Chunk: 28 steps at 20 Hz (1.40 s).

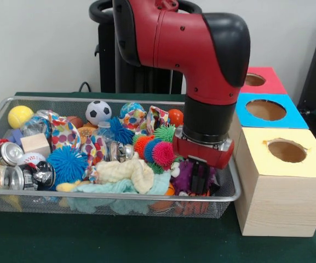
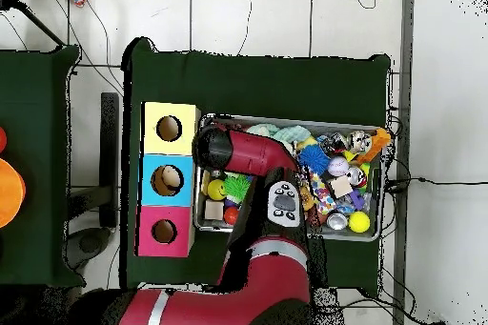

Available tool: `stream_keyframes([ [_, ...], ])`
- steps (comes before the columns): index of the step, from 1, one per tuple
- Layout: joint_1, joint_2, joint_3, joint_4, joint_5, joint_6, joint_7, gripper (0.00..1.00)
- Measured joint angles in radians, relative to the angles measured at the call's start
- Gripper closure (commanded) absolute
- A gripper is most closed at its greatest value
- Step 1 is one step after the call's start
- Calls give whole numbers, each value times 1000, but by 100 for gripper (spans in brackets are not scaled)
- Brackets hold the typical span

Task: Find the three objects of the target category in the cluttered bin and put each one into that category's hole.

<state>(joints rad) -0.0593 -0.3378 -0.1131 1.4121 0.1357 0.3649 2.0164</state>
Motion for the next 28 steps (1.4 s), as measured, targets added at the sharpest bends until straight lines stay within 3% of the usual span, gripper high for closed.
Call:
stream_keyframes([
  [17,-54,16,86,1,-73,-75,0,100],
  [28,-30,17,70,4,-105,-131,0,100],
])
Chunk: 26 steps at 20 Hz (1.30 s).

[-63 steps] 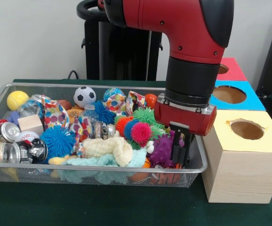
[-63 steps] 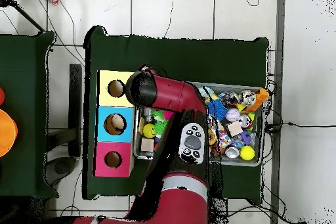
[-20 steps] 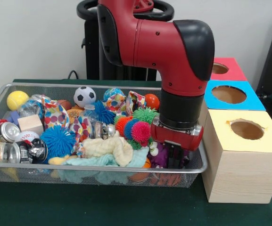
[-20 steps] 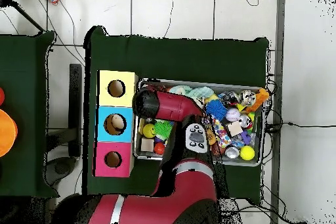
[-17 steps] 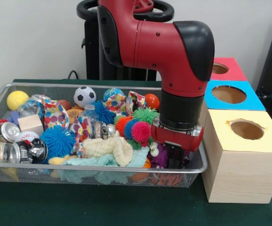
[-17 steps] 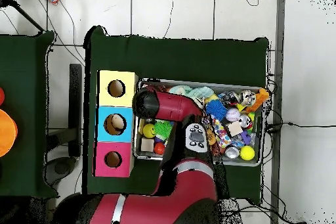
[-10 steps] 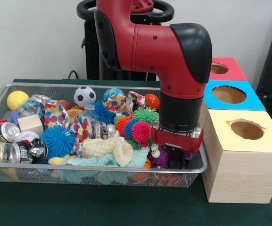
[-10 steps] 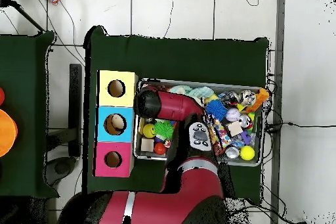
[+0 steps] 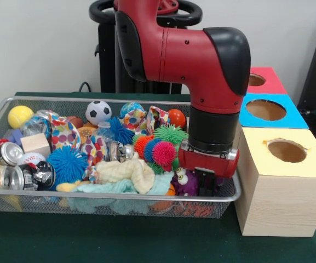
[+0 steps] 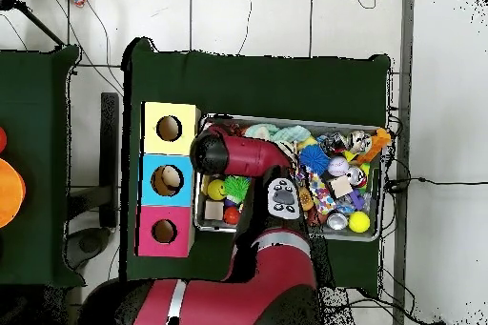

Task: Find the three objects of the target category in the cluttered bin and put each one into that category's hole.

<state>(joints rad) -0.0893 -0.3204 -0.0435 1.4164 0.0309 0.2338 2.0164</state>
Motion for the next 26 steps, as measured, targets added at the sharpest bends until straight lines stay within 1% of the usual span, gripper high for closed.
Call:
stream_keyframes([
  [2,5,1,-5,0,-5,-4,0,100],
  [3,12,1,-14,0,-5,-10,0,0],
  [8,26,2,-24,-4,-6,-20,0,0],
  [19,73,21,-73,-25,-6,-29,0,0],
  [26,81,29,-83,-34,-6,-28,0,0],
])
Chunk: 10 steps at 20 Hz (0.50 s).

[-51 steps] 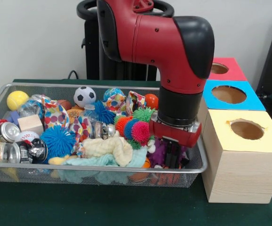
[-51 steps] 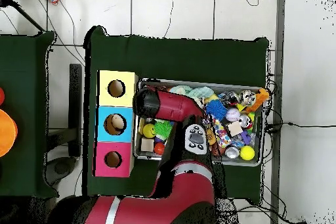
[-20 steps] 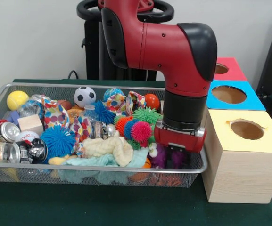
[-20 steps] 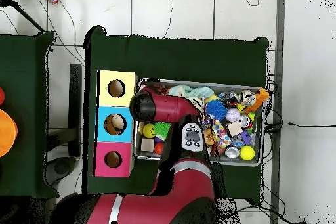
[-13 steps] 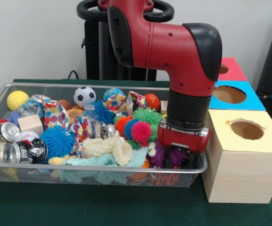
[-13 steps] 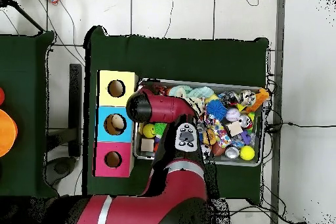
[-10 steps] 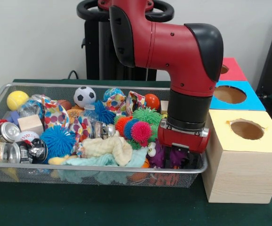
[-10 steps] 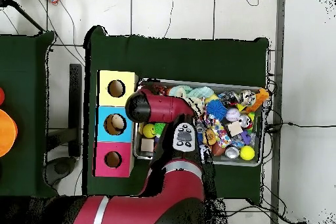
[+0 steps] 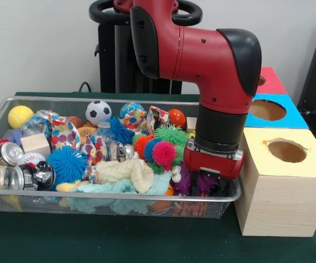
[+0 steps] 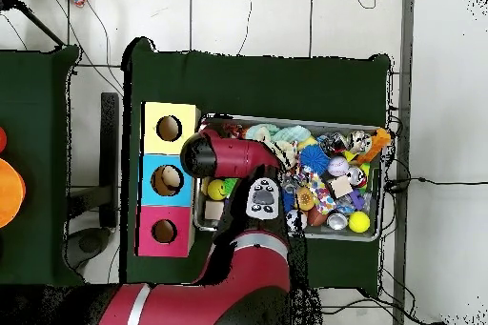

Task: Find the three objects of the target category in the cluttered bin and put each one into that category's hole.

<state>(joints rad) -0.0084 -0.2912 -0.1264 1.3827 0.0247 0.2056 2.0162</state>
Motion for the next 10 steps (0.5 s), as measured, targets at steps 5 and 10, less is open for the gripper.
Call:
stream_keyframes([
  [5,40,25,-49,-43,0,32,0,0],
  [10,83,50,-102,-92,10,88,0,0],
])
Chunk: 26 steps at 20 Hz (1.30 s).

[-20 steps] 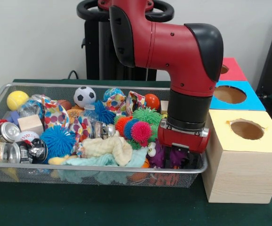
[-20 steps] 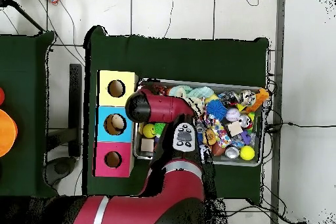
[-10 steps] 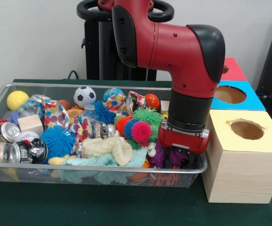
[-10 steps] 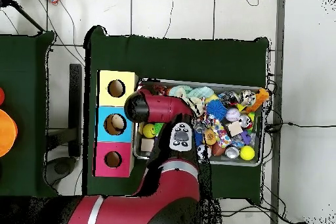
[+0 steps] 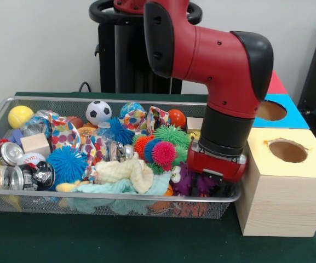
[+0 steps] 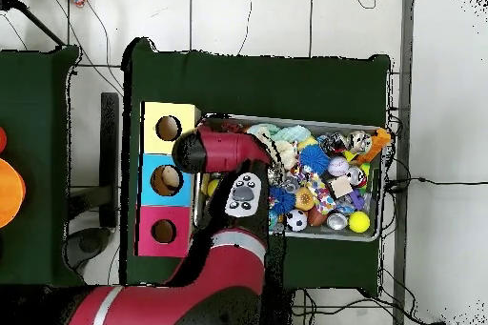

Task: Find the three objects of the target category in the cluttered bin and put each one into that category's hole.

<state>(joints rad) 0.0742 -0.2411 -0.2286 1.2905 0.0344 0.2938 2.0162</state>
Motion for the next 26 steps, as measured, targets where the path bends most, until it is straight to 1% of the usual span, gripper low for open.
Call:
stream_keyframes([
  [1,23,14,-31,-23,7,23,0,0],
  [5,50,34,-74,-47,14,40,0,0],
  [13,89,63,-137,-69,26,47,0,0],
  [14,95,69,-156,-70,30,47,0,0],
  [22,97,88,-217,-70,48,47,0,0],
  [26,92,89,-218,-70,56,47,0,0],
])
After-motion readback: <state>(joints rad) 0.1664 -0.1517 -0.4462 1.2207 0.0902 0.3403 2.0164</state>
